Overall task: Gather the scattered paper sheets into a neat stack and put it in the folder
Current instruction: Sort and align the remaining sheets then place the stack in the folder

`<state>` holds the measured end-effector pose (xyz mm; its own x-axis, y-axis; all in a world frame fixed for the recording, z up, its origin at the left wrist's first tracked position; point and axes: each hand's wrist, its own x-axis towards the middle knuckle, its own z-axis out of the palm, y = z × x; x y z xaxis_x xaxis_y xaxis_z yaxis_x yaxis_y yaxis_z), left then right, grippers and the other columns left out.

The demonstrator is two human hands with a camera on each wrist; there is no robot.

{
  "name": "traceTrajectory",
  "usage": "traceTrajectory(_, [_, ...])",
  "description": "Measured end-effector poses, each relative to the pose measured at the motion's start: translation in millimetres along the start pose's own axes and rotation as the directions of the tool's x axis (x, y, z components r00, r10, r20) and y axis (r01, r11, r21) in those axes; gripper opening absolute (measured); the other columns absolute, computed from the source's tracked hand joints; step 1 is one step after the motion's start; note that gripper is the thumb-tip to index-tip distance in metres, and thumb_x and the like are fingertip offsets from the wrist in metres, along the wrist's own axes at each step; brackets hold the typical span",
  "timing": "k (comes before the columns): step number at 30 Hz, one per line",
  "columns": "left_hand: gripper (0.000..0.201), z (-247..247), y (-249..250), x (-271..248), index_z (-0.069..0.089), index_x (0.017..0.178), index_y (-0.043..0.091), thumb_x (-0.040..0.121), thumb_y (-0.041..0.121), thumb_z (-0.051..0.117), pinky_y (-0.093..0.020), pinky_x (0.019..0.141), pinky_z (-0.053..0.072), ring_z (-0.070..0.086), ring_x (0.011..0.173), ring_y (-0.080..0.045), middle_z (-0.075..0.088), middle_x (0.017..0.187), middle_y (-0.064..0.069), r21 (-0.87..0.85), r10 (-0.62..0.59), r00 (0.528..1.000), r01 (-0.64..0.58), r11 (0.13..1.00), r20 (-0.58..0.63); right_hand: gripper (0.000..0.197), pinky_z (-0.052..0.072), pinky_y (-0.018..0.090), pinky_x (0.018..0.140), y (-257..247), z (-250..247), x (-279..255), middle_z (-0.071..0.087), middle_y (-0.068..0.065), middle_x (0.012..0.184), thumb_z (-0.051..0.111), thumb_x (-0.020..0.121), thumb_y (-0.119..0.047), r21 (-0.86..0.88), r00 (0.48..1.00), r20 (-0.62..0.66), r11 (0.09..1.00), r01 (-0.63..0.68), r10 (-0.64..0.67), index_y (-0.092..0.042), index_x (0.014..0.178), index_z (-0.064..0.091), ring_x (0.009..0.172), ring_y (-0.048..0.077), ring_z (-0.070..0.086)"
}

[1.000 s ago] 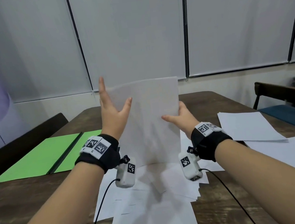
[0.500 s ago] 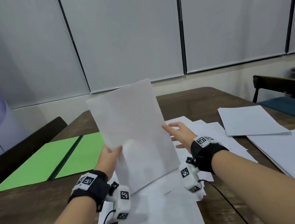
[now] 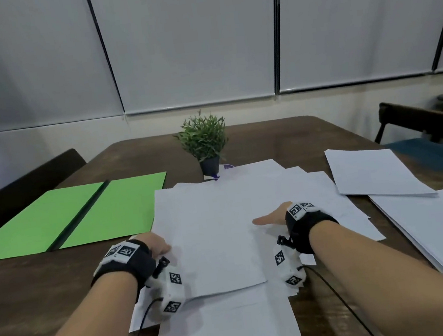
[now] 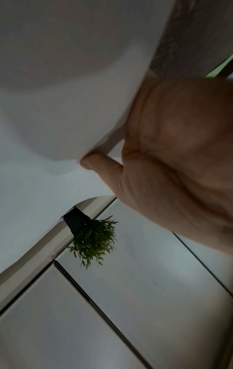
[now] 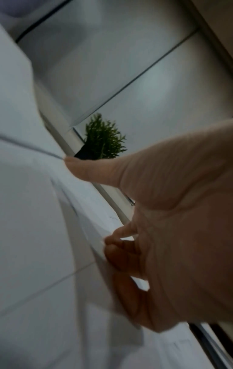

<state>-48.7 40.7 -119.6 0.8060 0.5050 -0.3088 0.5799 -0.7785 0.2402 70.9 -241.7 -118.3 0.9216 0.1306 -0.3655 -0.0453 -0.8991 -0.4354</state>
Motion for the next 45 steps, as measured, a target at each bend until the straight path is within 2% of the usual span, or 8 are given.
traceTrajectory(6, [0.043, 1.0, 0.7, 6.4, 0.039, 0.142, 0.005, 0.105, 0.025, 0.030, -0.031, 0.109, 0.030, 0.040, 0.134, -0.026, 0.042, 0.146, -0.012, 0.233, 0.007, 0.998, -0.022, 0.972, 0.062, 0.095, 0.033, 0.040, 0.109, -4.9, 4.5, -3.8, 0.048, 0.008, 0.141, 0.051, 0.065, -0.086, -0.343, 0.999, -0.045, 0.939, 0.010, -0.027, -0.021, 0.135, 0.050, 0.131, 0.031, 0.040])
traceTrajectory(16, [0.048, -3.0, 4.1, 3.4, 0.047, 0.136, 0.003, 0.105, 0.034, 0.026, -0.029, 0.106, 0.031, 0.042, 0.132, -0.025, 0.045, 0.143, -0.014, 0.344, 0.011, 0.990, -0.059, 0.937, 0.138, 0.094, 0.044, 0.035, 0.101, 21.5, -22.2, -4.3, 0.058, 0.007, 0.131, 0.065, 0.063, -0.079, -0.398, 0.998, -0.059, 0.916, -0.046, 0.024, -0.013, 0.129, 0.055, 0.118, 0.027, 0.054])
traceTrajectory(23, [0.047, -5.0, 5.1, -0.2, 0.045, 0.137, 0.003, 0.106, 0.030, 0.022, -0.027, 0.105, 0.030, 0.041, 0.133, -0.024, 0.043, 0.144, -0.014, 0.286, 0.034, 0.991, -0.071, 0.956, 0.132, 0.094, 0.036, 0.034, 0.103, 25.4, -29.8, -17.9, 0.047, 0.008, 0.144, 0.051, 0.073, -0.081, -0.498, 1.000, 0.011, 0.867, -0.011, 0.019, -0.016, 0.140, 0.046, 0.129, 0.027, 0.046])
traceTrajectory(28, [0.048, -6.1, 7.8, -4.4, 0.046, 0.136, 0.002, 0.106, 0.031, 0.022, -0.025, 0.104, 0.030, 0.040, 0.134, -0.023, 0.043, 0.145, -0.014, 0.278, 0.014, 0.993, -0.047, 0.959, 0.121, 0.070, 0.040, 0.036, 0.095, 14.2, -47.8, -16.6, 0.055, 0.009, 0.136, 0.058, 0.075, -0.074, -0.395, 1.000, -0.018, 0.919, 0.003, -0.011, -0.016, 0.113, 0.062, 0.116, 0.028, 0.053])
traceTrajectory(31, [0.048, -5.1, 8.4, -5.5, 0.046, 0.136, 0.002, 0.106, 0.030, 0.021, -0.025, 0.104, 0.030, 0.040, 0.133, -0.023, 0.043, 0.145, -0.014, 0.273, -0.007, 0.993, -0.024, 0.962, 0.114, 0.080, 0.046, 0.036, 0.087, 12.0, -46.1, 3.3, 0.051, 0.008, 0.139, 0.067, 0.068, -0.072, -0.270, 0.999, -0.016, 0.962, 0.039, -0.045, -0.018, 0.126, 0.053, 0.117, 0.030, 0.052])
traceTrajectory(34, [0.048, -4.4, 6.5, -2.1, 0.047, 0.135, 0.001, 0.106, 0.030, 0.021, -0.027, 0.105, 0.030, 0.041, 0.133, -0.024, 0.044, 0.144, -0.014, 0.258, -0.007, 0.994, -0.022, 0.966, 0.108, 0.106, 0.039, 0.045, 0.104, 13.9, -32.8, 20.2, 0.041, 0.007, 0.147, 0.074, 0.061, -0.070, -0.249, 0.997, -0.007, 0.966, 0.074, -0.078, -0.019, 0.145, 0.032, 0.128, 0.032, 0.045])
traceTrajectory(39, [0.047, -2.8, 4.6, -0.3, 0.044, 0.138, 0.003, 0.106, 0.029, 0.021, -0.028, 0.105, 0.030, 0.041, 0.133, -0.025, 0.044, 0.144, -0.014, 0.289, -0.004, 0.994, -0.027, 0.957, 0.107, 0.093, 0.043, 0.041, 0.097, 15.8, -25.3, 16.9, 0.051, 0.007, 0.137, 0.076, 0.063, -0.065, -0.373, 0.999, -0.004, 0.927, 0.047, -0.052, -0.016, 0.135, 0.045, 0.121, 0.031, 0.051])
traceTrajectory(45, [0.047, -2.7, 1.9, 2.2, 0.042, 0.140, 0.005, 0.106, 0.030, 0.022, -0.028, 0.106, 0.030, 0.040, 0.134, -0.025, 0.042, 0.146, -0.013, 0.271, -0.004, 0.995, -0.022, 0.962, 0.096, 0.089, 0.046, 0.036, 0.094, 23.2, -28.1, 10.9, 0.058, 0.005, 0.130, 0.080, 0.060, -0.061, -0.285, 0.999, -0.011, 0.958, 0.031, -0.036, -0.017, 0.132, 0.051, 0.117, 0.029, 0.055])
